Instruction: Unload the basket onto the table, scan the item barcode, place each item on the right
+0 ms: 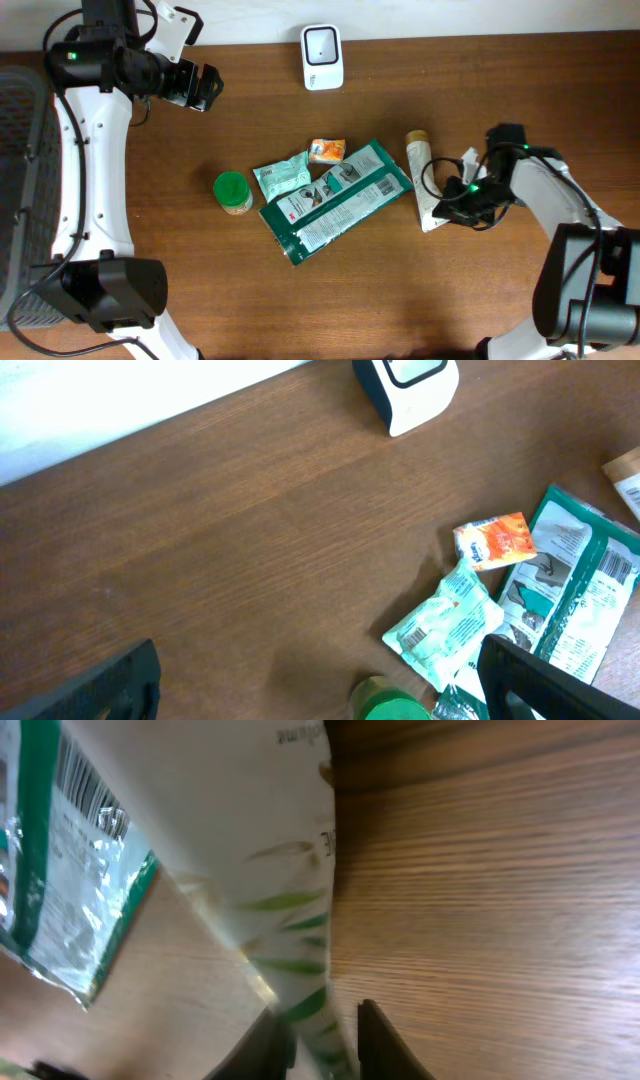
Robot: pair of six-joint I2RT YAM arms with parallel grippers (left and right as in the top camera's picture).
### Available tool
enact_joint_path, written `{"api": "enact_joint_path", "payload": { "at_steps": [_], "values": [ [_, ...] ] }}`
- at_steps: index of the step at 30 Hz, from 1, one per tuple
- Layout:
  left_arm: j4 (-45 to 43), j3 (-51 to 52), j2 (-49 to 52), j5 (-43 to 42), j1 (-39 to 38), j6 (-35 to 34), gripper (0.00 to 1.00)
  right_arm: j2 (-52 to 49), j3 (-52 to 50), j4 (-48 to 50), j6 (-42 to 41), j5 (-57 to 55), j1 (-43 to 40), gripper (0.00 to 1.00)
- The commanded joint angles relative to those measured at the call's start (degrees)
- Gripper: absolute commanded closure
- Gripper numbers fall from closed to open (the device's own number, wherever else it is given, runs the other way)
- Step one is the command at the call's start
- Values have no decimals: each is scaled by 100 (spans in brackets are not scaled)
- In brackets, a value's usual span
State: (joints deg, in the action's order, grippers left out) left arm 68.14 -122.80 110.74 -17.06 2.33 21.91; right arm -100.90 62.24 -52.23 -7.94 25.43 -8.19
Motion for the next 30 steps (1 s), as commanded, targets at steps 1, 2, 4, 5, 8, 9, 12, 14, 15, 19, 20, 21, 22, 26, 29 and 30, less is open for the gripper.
{"api": "enact_joint_path", "payload": {
  "at_steps": [1,2,4,5,8,9,12,14,15,19,20,21,22,26,29,30],
  "values": [
    [9,-2,15,-2,13,92,1,13,-31,-28,223,247,-133,64],
    [9,-2,15,-2,15,92,1,13,-28,-42,223,245,-131,57],
    [9,-2,15,-2,13,92,1,13,22,-66,334,264,-131,51],
    [9,-2,15,-2,13,92,1,13,72,-90,391,264,-133,50],
    [9,-2,15,-2,13,92,1,13,341,-175,658,260,-131,42],
    [9,-2,15,-2,13,92,1,13,472,-76,734,249,-157,36],
    [9,-2,15,-2,13,92,1,13,562,157,780,247,-271,32],
    [9,-2,15,-2,13,92,1,11,560,367,933,267,-363,30],
    [9,-2,15,-2,13,92,1,-9,560,455,1016,271,-391,30],
    [9,-2,15,-2,13,92,1,-284,560,605,1340,503,-374,32],
    [9,-2,15,-2,13,92,1,-382,560,605,1473,645,-374,33],
    [9,-2,15,-2,13,92,1,-487,560,603,1574,774,-374,34],
    [9,-2,15,-2,13,92,1,-662,560,603,1707,968,-374,36],
    [9,-2,15,-2,13,92,1,-1108,560,704,1867,1338,-374,41],
    [9,-2,15,-2,13,92,1,-1239,560,898,1864,1403,-374,41],
    [9,-2,15,-2,13,92,1,-1241,560,981,1840,1405,-374,41]
  ]
}}
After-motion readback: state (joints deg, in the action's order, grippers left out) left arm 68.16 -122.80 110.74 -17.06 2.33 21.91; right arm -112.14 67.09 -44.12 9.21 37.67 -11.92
